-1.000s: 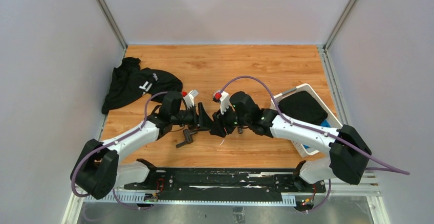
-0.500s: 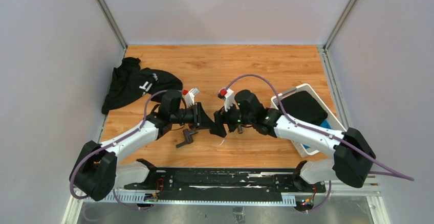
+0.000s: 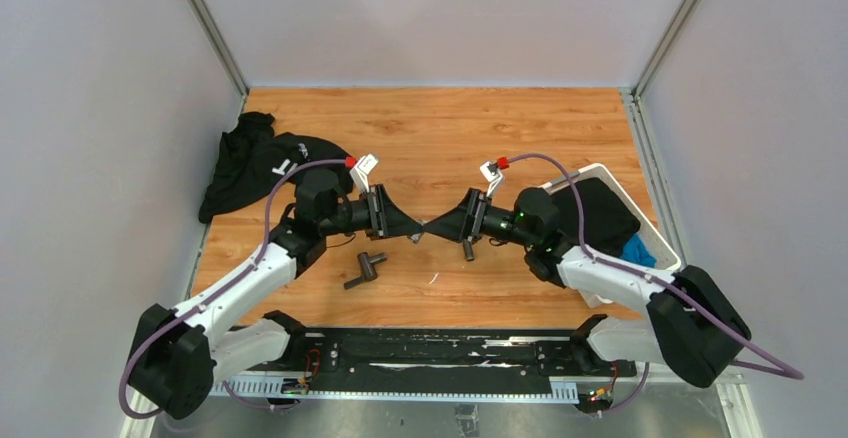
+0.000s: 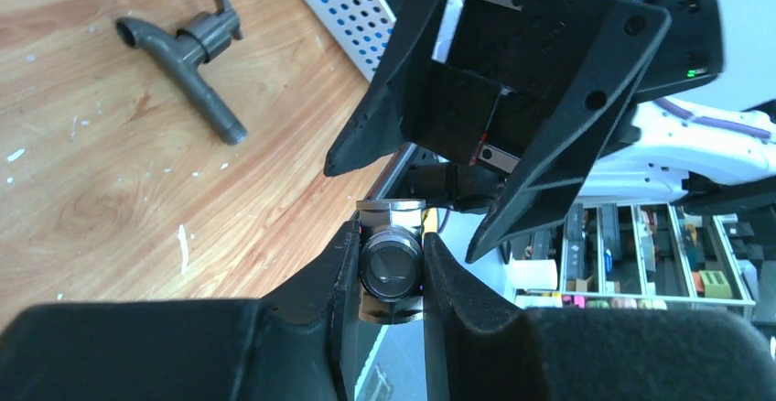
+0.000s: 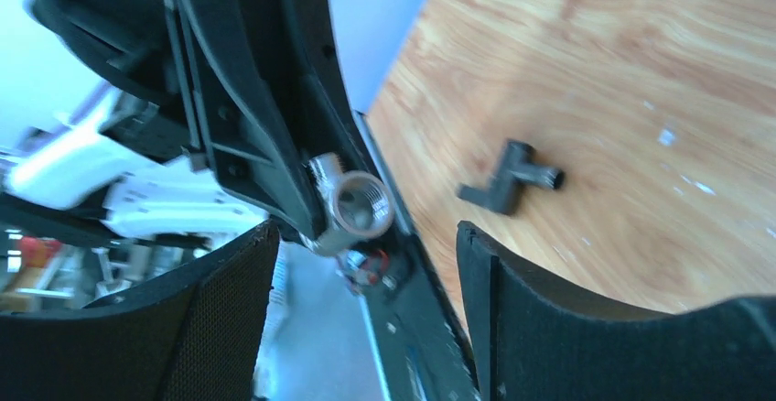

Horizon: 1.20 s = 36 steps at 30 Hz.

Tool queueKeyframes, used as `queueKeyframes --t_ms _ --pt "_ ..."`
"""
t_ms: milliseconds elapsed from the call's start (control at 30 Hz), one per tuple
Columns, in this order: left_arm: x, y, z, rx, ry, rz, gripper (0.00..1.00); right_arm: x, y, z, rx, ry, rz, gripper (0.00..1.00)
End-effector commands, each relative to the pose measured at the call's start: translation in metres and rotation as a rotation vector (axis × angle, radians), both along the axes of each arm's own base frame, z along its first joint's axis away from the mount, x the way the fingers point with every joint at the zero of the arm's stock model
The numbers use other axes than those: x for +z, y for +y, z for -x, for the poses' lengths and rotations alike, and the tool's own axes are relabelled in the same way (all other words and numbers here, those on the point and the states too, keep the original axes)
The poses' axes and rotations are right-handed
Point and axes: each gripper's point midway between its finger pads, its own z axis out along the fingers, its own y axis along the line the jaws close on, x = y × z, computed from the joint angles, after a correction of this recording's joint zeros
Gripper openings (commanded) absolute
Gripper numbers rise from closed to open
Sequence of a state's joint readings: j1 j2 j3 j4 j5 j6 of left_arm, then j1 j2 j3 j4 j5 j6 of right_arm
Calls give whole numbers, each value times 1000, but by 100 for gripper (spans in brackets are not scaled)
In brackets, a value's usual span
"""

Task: Install the water faucets
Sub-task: Adjust the adaptor at the center of the board.

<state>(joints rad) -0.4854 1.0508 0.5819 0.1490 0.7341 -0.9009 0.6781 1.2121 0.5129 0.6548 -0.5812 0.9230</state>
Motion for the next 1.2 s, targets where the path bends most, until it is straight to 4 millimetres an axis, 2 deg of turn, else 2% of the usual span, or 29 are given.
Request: queueKeyframes --t_ms 0,300,467,700,833,1033,1067,1167 --pt "38 -2 0 -38 -138 64 0 63 5 5 44 -17 -316 69" --pt "46 -1 9 -73 -176 80 0 69 6 5 76 54 -492 46" --pt "46 -1 8 -71 -177 80 0 61 5 5 70 74 -486 36" --pt "46 -2 7 -75 -160 87 0 59 6 10 82 69 -461 33" --pt "47 -3 5 -71 -149 92 0 55 11 14 108 63 -442 39" --pt "50 -5 3 -73 -149 98 0 49 14 16 121 71 -427 37" --pt "51 -5 4 -73 -151 100 0 48 14 16 122 72 -426 35" --pt "51 -5 4 -71 -148 101 0 47 15 16 126 75 -427 20"
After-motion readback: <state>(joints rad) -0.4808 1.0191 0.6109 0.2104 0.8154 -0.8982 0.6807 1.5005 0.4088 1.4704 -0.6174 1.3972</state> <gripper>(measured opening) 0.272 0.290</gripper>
